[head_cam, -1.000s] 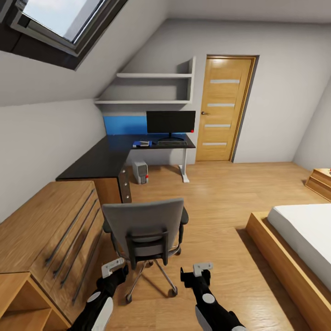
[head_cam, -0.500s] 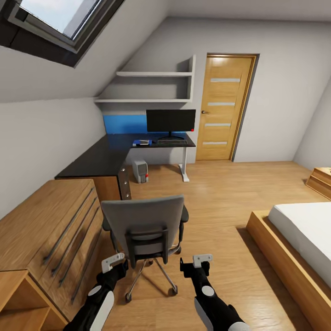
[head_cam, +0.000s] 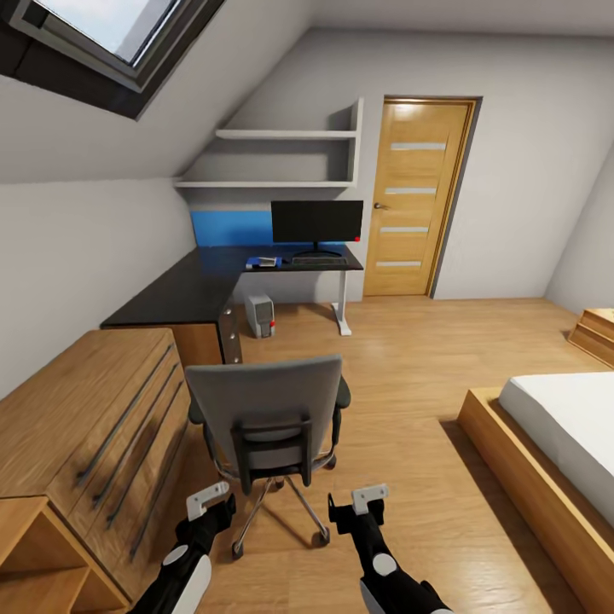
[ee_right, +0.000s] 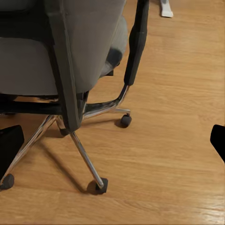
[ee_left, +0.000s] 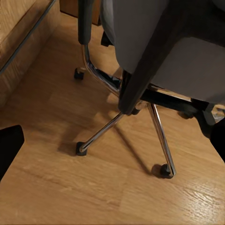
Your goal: In the bedroom, organize the workspace by keeping the computer under the desk, ensuring the monitor is on the desk, placing the keyboard on the desk next to the monitor, placing the mouse on the desk next to the keyboard, moving the folder from the swivel chair onto the desk next to the mouse, stacking the notebook on top of the folder with the pen on top of the notebook, and positioning the swivel chair next to the desk.
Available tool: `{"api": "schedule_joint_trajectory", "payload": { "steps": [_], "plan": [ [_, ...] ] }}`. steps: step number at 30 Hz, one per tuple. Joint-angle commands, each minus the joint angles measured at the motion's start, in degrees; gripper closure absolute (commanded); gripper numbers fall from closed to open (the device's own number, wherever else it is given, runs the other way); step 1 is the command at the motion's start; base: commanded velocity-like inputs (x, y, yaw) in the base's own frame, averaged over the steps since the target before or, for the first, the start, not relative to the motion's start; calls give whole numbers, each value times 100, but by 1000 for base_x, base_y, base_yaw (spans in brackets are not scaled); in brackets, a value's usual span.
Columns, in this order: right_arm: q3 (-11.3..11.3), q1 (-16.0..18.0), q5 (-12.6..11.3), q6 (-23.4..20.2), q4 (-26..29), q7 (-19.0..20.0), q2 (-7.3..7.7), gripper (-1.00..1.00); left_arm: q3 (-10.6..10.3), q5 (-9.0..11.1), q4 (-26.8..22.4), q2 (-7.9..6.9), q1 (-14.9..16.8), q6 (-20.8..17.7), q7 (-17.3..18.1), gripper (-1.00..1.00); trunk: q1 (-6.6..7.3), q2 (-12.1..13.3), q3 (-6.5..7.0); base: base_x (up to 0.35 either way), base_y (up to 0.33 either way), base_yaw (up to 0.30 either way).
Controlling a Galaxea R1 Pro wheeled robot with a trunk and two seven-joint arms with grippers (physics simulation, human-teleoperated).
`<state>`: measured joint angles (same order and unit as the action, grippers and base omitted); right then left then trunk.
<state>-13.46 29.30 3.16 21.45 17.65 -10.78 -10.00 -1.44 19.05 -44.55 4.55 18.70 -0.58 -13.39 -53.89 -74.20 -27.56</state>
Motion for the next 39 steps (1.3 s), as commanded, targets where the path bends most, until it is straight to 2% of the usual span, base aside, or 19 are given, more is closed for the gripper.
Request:
{"api": "schedule_joint_trajectory", "payload": {
  "steps": [1,13,16,19,21,27,30,35,39],
  "plan": [
    [-30,5,36,35,-12,-54,0,-100,-15,44,-2,-3,2,2,-33,-100,-23,-45,-24,0,0,0],
    [-90,5,28,94,-39,-54,0,-100,-14,46,21,2,2,24,-48,-100,-286,-526,-240,0,0,0],
    [-102,20,20,-43,5,-62,0,-100,-17,46,28,5,2,19,-49,-100,-352,-647,-294,0,0,0],
    [-109,177,0,-377,173,-75,0,-100,-21,51,37,8,2,17,-50,-100,-418,-767,-347,0,0,0],
    [-111,367,-58,-644,295,-86,0,-100,-22,53,42,9,2,15,-50,-100,-462,-847,-383,0,0,0],
    [-110,560,-316,-888,437,-90,0,-100,-23,48,81,12,2,20,-44,-100,-594,-1088,-491,0,0,0],
    [-102,591,-378,-866,431,-60,0,-100,-23,47,104,16,2,21,-42,-100,-659,-1208,-545,0,0,0],
    [-104,608,-421,-364,162,71,0,-100,-23,46,119,26,2,22,-41,-100,-769,-1409,-635,0,0,0],
    [-116,611,-427,-185,-19,115,0,-100,-25,46,147,27,2,22,-43,-100,-857,-1569,-707,0,0,0]
  ]
}}
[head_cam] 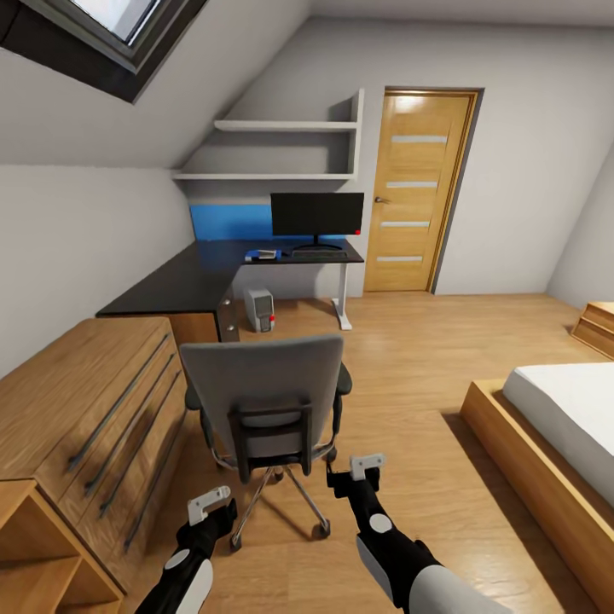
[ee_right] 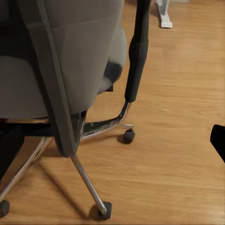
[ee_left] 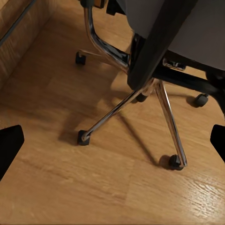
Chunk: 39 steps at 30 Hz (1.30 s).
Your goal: In the bedroom, organize the workspace by keeping the computer under the desk, ensuring the monitor is on the desk, placing the keyboard on the desk next to the monitor, placing the mouse on the desk next to the keyboard, moving the folder from the swivel chair onto the desk next to the mouse, stacking the notebook on top of the folder with the pen on top of the notebook, and positioning the swivel chair next to the desk.
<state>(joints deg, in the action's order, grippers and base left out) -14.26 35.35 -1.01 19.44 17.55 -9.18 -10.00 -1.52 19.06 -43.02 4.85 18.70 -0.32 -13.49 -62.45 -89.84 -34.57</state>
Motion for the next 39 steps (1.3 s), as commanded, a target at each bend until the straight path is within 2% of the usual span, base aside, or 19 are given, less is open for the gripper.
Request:
{"api": "schedule_joint_trajectory", "payload": {
  "steps": [1,7,14,22,27,39],
  "plan": [
    [-42,7,-11,51,-62,-37,0,-100,-22,45,25,-2,2,-3,-35,-100,-22,-45,-24,0,0,0],
    [-48,7,-9,104,-164,-24,0,-100,-93,40,131,10,2,-2,-52,-100,-154,-285,-132,0,0,0],
    [-45,5,-12,112,-180,-22,0,-100,-152,36,36,35,2,-17,-53,-100,-308,-566,-257,0,0,0],
    [-51,7,-13,120,-181,-22,0,-100,-176,28,-731,20,4,-57,-55,-100,-483,-887,-401,0,0,0],
    [-51,7,-10,121,-181,-24,0,-100,-175,35,-906,24,5,-70,-52,-100,-593,-1087,-491,0,0,0],
    [-43,7,-4,121,-173,-30,0,-100,-354,45,-776,34,5,-46,-59,-100,-857,-1569,-706,0,0,0]
  ]
}}
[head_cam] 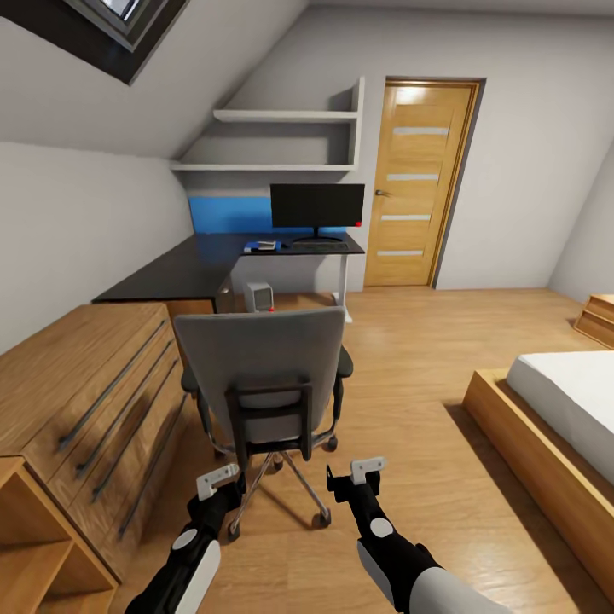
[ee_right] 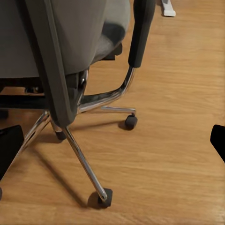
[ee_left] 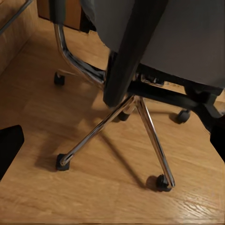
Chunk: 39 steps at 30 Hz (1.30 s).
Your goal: In the bedroom, organize the workspace by keeping the computer under the desk, ensuring the monitor is on the desk, placing the keyboard on the desk next to the monitor, placing the mouse on the desk next to the keyboard, moving the folder from the swivel chair onto the desk next to the mouse, stacking the notebook on top of the folder with the pen on top of the notebook, and positioning the swivel chair next to the desk.
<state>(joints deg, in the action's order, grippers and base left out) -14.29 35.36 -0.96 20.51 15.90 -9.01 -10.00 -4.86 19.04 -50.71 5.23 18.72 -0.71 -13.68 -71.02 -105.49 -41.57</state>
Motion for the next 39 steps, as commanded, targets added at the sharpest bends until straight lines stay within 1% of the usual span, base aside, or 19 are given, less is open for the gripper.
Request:
{"api": "schedule_joint_trajectory", "payload": {
  "steps": [1,9,30,39],
  "plan": [
    [-39,6,-10,15,-8,-47,0,-100,-24,45,16,-4,4,-6,-39,-100,-22,-44,-24,0,0,0],
    [-41,6,-10,15,-8,-48,0,-100,-32,39,152,-8,4,9,-35,-100,-198,-365,-167,0,0,0],
    [-48,6,7,15,30,-15,0,-100,-25,38,184,-6,2,35,-29,-100,-659,-1207,-544,0,0,0],
    [-63,6,1,2,159,413,0,-100,-43,48,193,-10,0,6,-29,-100,-857,-1568,-706,0,0,0]
  ]
}}
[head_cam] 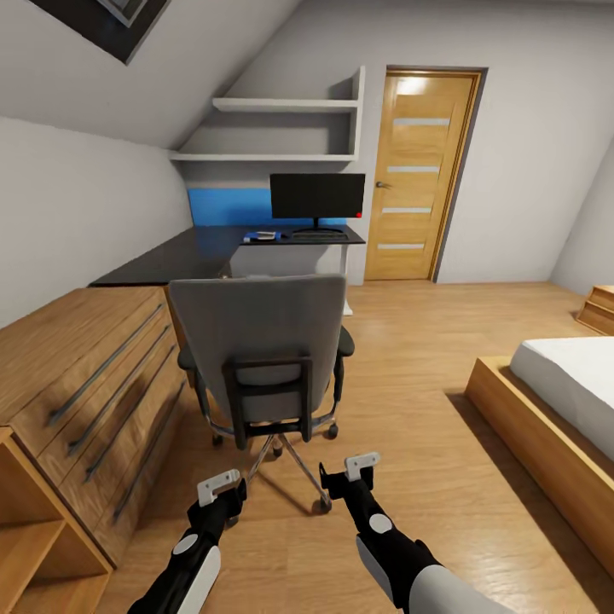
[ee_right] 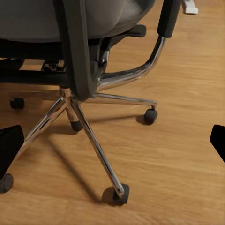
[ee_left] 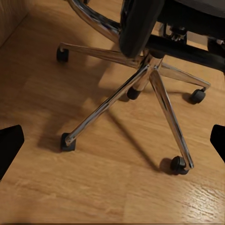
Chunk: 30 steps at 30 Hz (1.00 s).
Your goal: In the bedroom, organize the workspace by keeping the computer under the desk, ensuring the monitor is on the desk, placing the keyboard on the desk next to the monitor, placing the mouse on the desk next to the keyboard, moving the folder from the swivel chair onto the desk next to the mouse, stacking the notebook on top of the folder with the pen on top of the notebook, and positioning the swivel chair next to the desk.
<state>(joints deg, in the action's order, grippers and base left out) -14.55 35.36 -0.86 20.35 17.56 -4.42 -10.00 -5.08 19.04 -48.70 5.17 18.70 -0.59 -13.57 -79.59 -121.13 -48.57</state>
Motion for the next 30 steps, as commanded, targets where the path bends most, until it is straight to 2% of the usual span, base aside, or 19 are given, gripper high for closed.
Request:
{"api": "schedule_joint_trajectory", "payload": {
  "steps": [1,16,30],
  "plan": [
    [-38,6,-9,15,3,-25,0,-100,-21,50,-2,-3,4,-9,-40,-100,-22,-44,-24,0,0,0],
    [-90,6,-12,90,272,59,0,-100,-19,47,35,19,5,-5,-43,-100,-351,-646,-293,0,0,0],
    [-89,5,-19,135,142,56,0,-100,-35,39,30,7,5,31,-31,-100,-659,-1207,-544,0,0,0]
  ]
}}
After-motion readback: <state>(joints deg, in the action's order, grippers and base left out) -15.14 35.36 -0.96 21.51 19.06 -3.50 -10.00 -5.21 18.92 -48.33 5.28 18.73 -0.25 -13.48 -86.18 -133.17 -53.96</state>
